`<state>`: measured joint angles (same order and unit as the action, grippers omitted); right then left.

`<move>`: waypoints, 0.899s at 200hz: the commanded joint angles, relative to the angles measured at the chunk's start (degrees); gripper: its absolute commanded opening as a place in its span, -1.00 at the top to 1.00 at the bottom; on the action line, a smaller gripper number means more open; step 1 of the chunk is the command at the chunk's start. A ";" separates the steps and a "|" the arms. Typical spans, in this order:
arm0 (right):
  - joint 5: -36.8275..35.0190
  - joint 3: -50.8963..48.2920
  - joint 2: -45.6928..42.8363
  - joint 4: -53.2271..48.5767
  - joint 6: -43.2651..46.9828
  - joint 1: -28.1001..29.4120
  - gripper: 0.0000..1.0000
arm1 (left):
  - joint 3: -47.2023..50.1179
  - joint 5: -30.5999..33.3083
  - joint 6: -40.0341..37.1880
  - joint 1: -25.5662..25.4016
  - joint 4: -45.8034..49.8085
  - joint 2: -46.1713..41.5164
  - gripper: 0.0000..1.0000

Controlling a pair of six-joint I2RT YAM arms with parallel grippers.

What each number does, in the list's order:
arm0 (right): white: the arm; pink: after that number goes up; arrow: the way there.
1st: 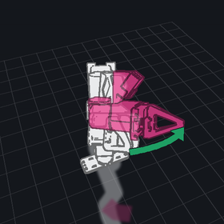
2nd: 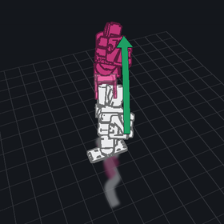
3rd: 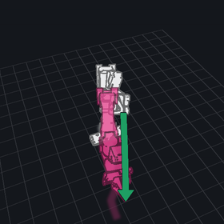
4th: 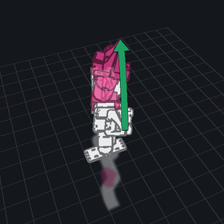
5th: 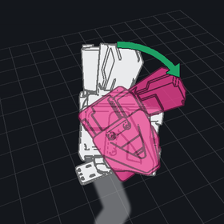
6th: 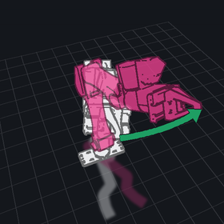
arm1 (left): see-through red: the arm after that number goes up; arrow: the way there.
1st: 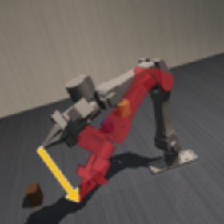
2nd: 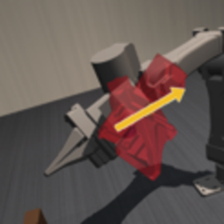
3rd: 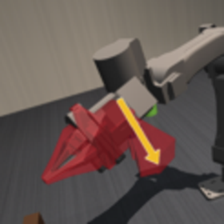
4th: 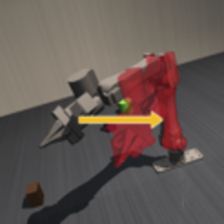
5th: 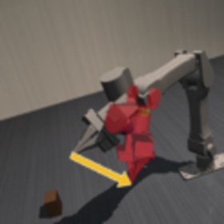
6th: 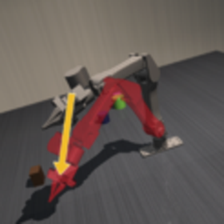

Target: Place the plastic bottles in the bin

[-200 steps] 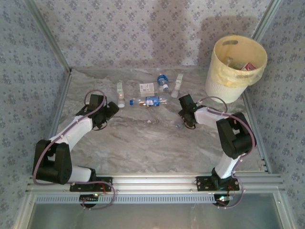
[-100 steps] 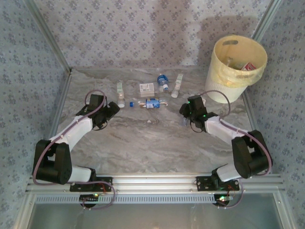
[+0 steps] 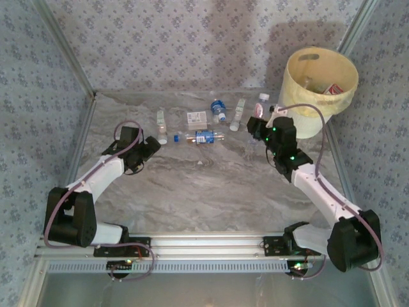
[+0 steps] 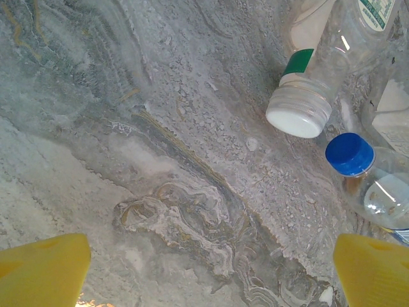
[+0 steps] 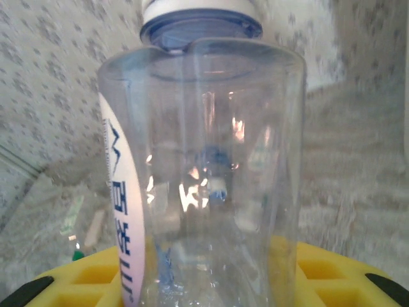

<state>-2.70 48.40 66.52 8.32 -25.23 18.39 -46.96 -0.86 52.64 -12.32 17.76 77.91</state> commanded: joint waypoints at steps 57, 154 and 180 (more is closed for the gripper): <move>1.48 16.95 2.97 2.51 6.61 -13.70 0.23 | -1.04 -1.33 0.97 0.43 -0.64 -0.25 -0.95; -4.83 31.96 20.78 14.48 12.90 -28.21 0.13 | 0.64 -1.33 2.20 0.45 -0.61 -1.88 -0.96; -10.74 32.00 24.49 16.38 19.44 -28.26 0.12 | 0.66 -1.42 2.29 0.45 -0.58 -1.83 -0.95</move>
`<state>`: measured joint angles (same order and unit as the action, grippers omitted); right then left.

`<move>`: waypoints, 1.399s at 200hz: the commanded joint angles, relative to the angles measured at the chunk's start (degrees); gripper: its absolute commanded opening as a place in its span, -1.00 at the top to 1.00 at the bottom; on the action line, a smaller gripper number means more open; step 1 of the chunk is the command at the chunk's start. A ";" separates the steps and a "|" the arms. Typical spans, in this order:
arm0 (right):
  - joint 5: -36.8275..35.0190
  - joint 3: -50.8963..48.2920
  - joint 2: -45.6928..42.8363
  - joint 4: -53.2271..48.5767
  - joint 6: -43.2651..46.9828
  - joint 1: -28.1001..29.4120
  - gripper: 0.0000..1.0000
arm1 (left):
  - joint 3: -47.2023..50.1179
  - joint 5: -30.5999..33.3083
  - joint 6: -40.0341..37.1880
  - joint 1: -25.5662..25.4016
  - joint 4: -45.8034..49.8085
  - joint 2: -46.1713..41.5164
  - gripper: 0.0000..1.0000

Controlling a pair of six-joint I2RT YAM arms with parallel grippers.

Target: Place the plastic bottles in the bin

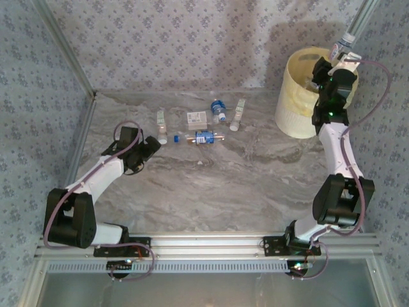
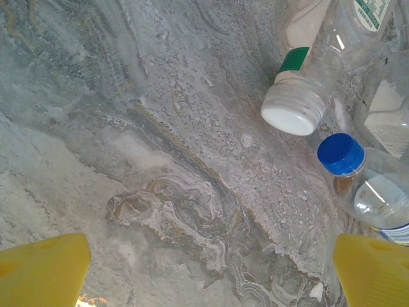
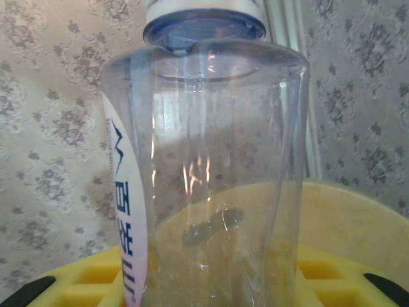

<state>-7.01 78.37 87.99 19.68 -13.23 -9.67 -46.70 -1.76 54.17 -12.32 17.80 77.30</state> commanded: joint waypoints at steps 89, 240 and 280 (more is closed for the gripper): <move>-16.60 13.34 12.88 -10.40 16.20 -2.81 -0.12 | 0.82 -0.04 1.22 0.45 -0.31 -1.00 -0.95; -17.62 3.38 -4.07 -19.32 8.88 1.01 -1.00 | -4.76 -1.94 -8.58 0.45 2.79 1.66 -0.95; 4.63 -5.71 -15.21 -19.98 1.75 1.60 -1.00 | -8.30 -0.27 -12.25 0.55 5.93 4.09 -0.95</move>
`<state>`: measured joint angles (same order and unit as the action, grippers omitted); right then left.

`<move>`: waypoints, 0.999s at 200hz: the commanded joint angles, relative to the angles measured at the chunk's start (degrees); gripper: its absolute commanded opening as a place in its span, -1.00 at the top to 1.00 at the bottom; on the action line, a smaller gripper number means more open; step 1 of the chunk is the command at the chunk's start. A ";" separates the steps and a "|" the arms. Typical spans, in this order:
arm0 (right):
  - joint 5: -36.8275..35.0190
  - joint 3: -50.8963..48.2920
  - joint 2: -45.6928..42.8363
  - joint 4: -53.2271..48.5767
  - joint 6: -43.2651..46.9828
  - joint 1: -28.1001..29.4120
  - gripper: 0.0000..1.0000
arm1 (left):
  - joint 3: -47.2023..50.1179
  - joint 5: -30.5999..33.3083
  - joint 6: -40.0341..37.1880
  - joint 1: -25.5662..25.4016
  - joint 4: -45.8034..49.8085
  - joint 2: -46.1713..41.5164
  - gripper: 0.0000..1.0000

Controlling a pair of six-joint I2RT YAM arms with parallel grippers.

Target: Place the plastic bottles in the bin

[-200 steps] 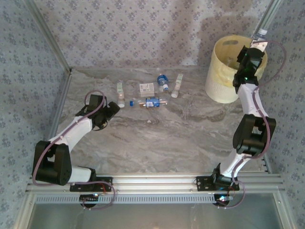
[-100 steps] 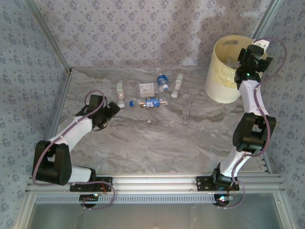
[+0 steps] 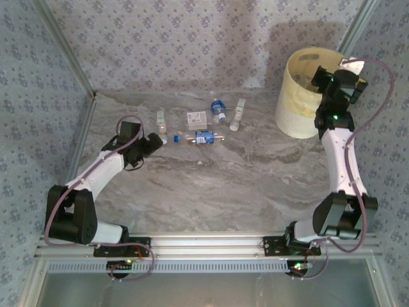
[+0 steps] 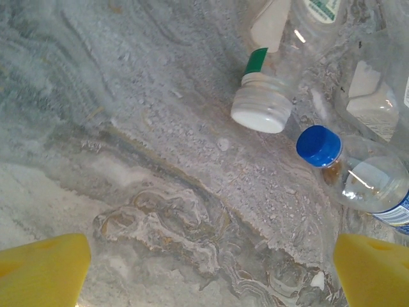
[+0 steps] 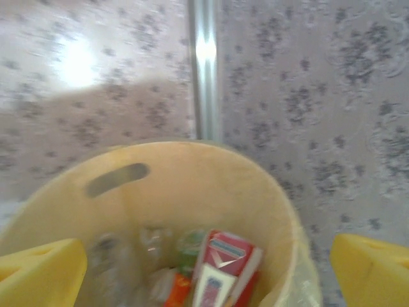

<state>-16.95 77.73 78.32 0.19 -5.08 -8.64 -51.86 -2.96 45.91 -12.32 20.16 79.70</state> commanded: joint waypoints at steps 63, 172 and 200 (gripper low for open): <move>30.17 -26.65 -17.52 9.99 -21.34 2.13 -1.00 | -9.84 1.91 -9.47 0.89 8.33 6.55 -0.95; 30.84 -39.69 -20.83 17.60 -27.28 2.83 -1.00 | -29.96 -4.51 -20.13 0.89 12.21 29.07 -0.92; 30.96 -39.77 -21.14 16.89 -27.00 2.77 -1.00 | -33.80 -4.23 -21.07 0.80 13.33 33.44 -0.85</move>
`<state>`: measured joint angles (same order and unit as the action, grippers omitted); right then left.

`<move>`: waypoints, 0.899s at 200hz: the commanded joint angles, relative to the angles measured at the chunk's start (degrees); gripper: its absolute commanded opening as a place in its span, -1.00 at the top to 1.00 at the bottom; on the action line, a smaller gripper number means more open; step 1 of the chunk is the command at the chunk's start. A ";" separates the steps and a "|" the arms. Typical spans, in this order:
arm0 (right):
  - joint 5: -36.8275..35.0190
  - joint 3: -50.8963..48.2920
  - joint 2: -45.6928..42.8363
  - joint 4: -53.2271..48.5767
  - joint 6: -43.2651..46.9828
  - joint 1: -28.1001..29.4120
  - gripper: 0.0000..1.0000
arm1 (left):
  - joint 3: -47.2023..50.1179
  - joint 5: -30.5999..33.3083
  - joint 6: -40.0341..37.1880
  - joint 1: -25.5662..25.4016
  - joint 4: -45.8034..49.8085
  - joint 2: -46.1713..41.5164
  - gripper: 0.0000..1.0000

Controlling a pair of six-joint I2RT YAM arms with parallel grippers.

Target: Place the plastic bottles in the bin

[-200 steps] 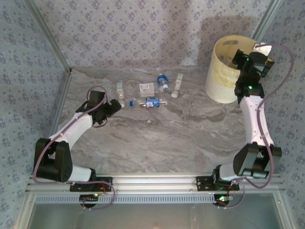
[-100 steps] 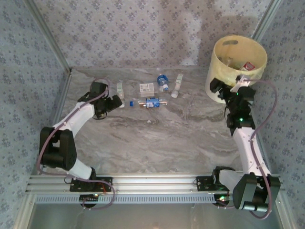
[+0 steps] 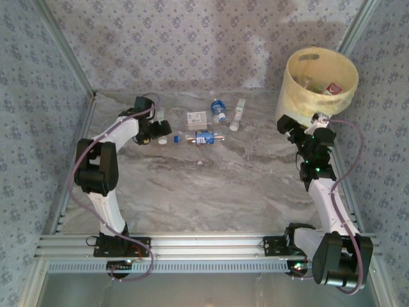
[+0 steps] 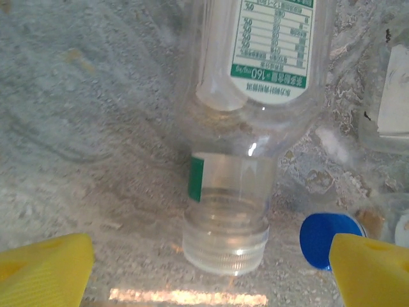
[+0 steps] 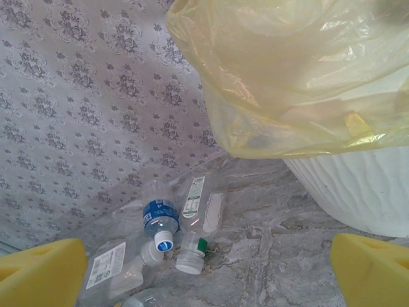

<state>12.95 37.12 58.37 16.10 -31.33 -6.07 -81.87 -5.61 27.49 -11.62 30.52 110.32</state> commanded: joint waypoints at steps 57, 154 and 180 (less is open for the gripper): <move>1.23 0.49 -1.05 -1.40 0.48 0.18 -1.00 | -8.02 1.26 -4.60 -1.10 5.56 7.79 -0.61; 1.54 4.27 0.77 -7.96 -0.75 0.33 -1.00 | -12.00 8.05 -6.52 -3.59 7.80 13.35 -0.04; 3.00 4.54 0.80 -8.19 -0.39 0.43 -1.00 | -10.51 8.86 -6.13 -3.59 6.81 11.93 0.09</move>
<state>13.98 39.53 59.13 9.43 -31.33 -6.07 -92.88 1.19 21.34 -15.07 36.67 123.09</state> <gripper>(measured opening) 0.999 0.477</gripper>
